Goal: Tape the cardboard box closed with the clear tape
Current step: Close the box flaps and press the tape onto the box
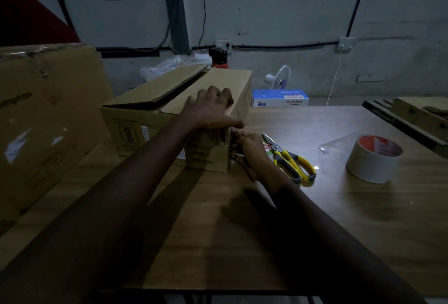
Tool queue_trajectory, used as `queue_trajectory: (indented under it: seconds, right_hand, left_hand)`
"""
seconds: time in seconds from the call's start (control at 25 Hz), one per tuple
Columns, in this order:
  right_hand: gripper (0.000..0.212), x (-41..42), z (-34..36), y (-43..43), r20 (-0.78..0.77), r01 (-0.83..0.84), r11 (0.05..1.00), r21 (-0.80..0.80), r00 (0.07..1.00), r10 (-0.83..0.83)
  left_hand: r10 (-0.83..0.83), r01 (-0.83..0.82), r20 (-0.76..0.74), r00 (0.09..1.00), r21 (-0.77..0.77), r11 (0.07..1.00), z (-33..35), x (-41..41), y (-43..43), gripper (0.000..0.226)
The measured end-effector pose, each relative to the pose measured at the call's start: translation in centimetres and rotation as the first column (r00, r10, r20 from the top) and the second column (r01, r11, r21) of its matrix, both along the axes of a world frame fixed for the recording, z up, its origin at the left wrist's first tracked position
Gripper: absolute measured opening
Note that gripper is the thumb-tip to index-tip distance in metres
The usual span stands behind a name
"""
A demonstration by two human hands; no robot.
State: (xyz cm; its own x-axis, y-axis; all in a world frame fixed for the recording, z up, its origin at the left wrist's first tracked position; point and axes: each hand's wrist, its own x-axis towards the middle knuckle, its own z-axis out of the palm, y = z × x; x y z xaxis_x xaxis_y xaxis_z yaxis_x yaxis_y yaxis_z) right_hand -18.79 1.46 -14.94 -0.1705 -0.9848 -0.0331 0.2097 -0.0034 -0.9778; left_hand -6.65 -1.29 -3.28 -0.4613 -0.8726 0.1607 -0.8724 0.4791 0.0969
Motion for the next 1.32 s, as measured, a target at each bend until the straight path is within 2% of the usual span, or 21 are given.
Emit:
queue_trajectory:
  seconds: [0.12, 0.4, 0.52, 0.6, 0.8, 0.96, 1.08, 1.24, 1.32]
  right_hand:
    - [0.019, 0.1, -0.1, 0.4, -0.03, -0.023, 0.997, -0.067, 0.999, 0.021]
    - [0.025, -0.5, -0.4, 0.5, -0.025, -0.107, 0.988, -0.11, 0.994, 0.105]
    - [0.036, -0.5, -0.4, 0.4, -0.061, -0.108, 0.988, -0.112, 0.993, 0.102]
    - [0.039, -0.7, -0.5, 0.4, -0.093, -0.114, 0.987, -0.116, 0.99, 0.103]
    - [0.037, -0.5, -0.5, 0.7, -0.167, -0.1, 0.983, -0.151, 0.983, 0.075]
    - [0.043, -0.8, -0.4, 0.5, -0.245, -0.083, 0.985, -0.152, 0.969, 0.044]
    - [0.04, -0.9, -0.5, 0.6, -0.243, -0.079, 0.986, -0.146, 0.969, 0.042]
    - [0.03, -1.0, -0.9, 0.4, -0.25, -0.089, 0.987, -0.133, 0.967, 0.053]
    - [0.025, -1.2, -1.2, 0.3, -0.263, -0.086, 0.987, -0.137, 0.964, 0.047]
  left_hand:
    - [0.043, -0.046, 0.055, 0.998, 0.058, 0.997, 0.3, -0.2, 0.0, 0.083]
    - [0.08, -0.09, 0.084, 0.993, 0.111, 0.99, 1.3, -1.7, -0.2, 0.072]
    - [0.084, -0.091, 0.141, 0.986, 0.041, 0.995, 2.4, -1.8, -1.0, 0.074]
    - [0.086, -0.087, 0.121, 0.989, 0.003, 0.996, 2.0, -1.8, -1.1, 0.074]
    - [0.095, -0.097, -0.035, 0.995, -0.058, 0.994, 0.6, -1.4, -1.2, 0.064]
    - [0.2, -0.199, -0.035, 0.979, 0.028, 0.98, 0.5, -2.0, -1.9, 0.061]
    - [0.217, -0.217, -0.001, 0.976, 0.064, 0.974, 0.1, -2.0, -2.2, 0.059]
    - [0.124, -0.124, 0.118, 0.985, -0.007, 0.992, 1.4, -0.7, -2.9, 0.054]
    - [0.088, -0.071, 0.148, 0.985, -0.114, 0.991, 1.8, 0.1, -3.7, 0.047]
